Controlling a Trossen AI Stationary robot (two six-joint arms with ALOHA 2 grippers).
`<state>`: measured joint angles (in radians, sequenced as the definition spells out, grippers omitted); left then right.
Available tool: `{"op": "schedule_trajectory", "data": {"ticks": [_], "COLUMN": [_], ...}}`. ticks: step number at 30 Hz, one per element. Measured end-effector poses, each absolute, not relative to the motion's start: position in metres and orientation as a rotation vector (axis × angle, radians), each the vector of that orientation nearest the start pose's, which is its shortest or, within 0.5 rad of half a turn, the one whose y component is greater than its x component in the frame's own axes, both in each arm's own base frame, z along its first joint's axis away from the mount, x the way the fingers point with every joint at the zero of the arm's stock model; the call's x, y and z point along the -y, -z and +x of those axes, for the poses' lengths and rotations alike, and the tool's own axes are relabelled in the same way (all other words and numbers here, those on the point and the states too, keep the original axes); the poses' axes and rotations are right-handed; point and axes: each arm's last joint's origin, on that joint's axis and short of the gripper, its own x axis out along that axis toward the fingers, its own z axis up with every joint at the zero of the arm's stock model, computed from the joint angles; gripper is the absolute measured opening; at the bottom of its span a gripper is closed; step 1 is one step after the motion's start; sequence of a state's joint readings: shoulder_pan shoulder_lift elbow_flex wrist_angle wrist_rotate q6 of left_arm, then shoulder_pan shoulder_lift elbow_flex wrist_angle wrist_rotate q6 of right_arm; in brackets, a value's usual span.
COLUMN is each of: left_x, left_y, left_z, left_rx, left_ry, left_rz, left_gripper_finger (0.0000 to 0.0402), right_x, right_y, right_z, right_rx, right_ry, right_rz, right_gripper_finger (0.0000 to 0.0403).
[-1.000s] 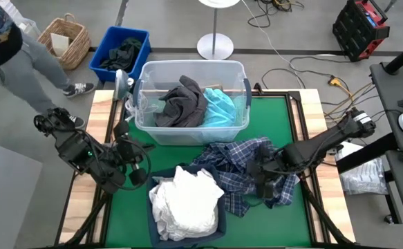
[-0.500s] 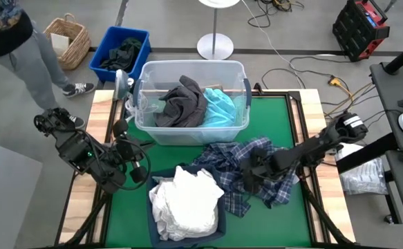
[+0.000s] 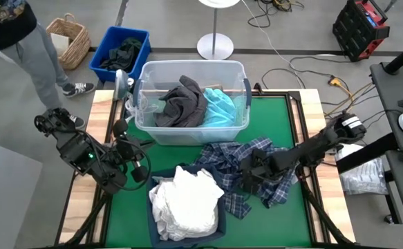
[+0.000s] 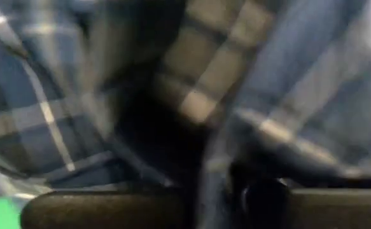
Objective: Sort clothes
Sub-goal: Put the blue checkered polo shirts into the transparent laundry bin
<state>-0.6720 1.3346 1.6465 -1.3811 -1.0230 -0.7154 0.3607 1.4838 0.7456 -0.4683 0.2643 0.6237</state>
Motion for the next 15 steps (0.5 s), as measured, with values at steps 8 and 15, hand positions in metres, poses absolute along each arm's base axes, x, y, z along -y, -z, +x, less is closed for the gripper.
{"op": "schedule_trajectory", "data": {"ticks": [8, 15], "left_x": [0.114, 0.113], "left_y": [-0.418, -0.418], "left_z": [0.182, 0.182], "left_rx": [-0.544, -0.536], "left_ry": [-0.533, -0.543], "left_rz": [0.133, 0.141], "left_gripper_finger": [0.0, 0.0], "right_x": [-0.074, -0.064], "right_y": [-0.225, -0.293], "right_z": [0.22, 0.195], "right_rx": [-0.96, -0.71], "right_ry": [0.287, 0.276], "right_rz": [0.268, 0.332], "right_gripper_finger": [0.0015, 0.0014]}}
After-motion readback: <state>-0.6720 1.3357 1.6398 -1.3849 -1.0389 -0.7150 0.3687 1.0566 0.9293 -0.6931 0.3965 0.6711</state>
